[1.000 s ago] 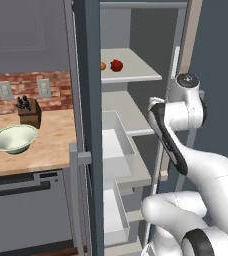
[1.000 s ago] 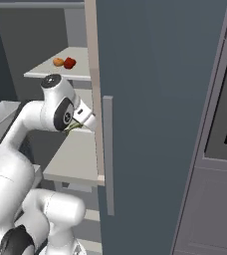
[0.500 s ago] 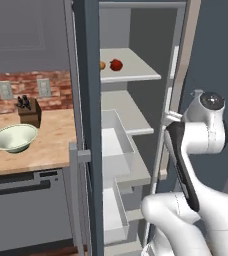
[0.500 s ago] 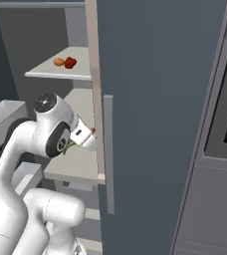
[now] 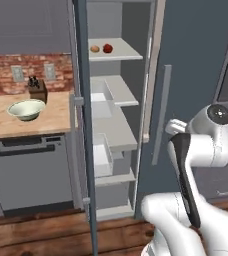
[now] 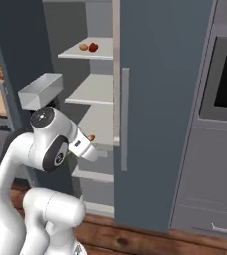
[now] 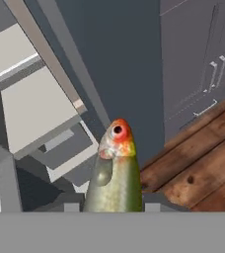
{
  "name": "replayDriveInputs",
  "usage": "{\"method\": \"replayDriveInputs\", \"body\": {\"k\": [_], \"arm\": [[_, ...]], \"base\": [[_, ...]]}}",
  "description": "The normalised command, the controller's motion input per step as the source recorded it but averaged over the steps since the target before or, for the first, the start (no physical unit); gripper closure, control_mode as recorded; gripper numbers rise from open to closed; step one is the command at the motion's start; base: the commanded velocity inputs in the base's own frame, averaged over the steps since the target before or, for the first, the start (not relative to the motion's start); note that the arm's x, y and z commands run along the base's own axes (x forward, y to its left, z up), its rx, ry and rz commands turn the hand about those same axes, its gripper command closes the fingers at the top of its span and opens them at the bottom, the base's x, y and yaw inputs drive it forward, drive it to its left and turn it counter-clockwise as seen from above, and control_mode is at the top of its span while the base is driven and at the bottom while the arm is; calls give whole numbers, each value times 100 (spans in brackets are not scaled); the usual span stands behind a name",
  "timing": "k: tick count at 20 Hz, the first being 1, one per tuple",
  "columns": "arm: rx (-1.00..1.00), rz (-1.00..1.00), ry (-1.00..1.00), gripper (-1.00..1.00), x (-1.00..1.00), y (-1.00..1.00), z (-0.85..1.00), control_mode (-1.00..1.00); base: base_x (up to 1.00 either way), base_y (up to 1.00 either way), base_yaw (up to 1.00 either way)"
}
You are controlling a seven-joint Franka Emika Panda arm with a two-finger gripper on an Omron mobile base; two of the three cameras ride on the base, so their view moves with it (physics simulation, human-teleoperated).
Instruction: Take the bell pepper, fish, and tangerine from the freezer and place them in the bowl on the counter.
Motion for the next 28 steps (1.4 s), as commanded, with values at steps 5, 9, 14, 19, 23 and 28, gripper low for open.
{"method": "replayDriveInputs", "body": {"k": [5,9,14,19,23,28], "arm": [[0,0,0,100,0,0,0,100],[0,0,0,100,0,0,0,100],[0,0,0,100,0,0,0,100],[0,0,0,100,0,0,0,100],[0,0,0,100,0,0,0,100],[0,0,0,100,0,0,0,100]], "base": [[-97,94,18],[-39,100,13],[-1,100,8],[32,100,0],[83,100,-10],[100,95,-38]]}}
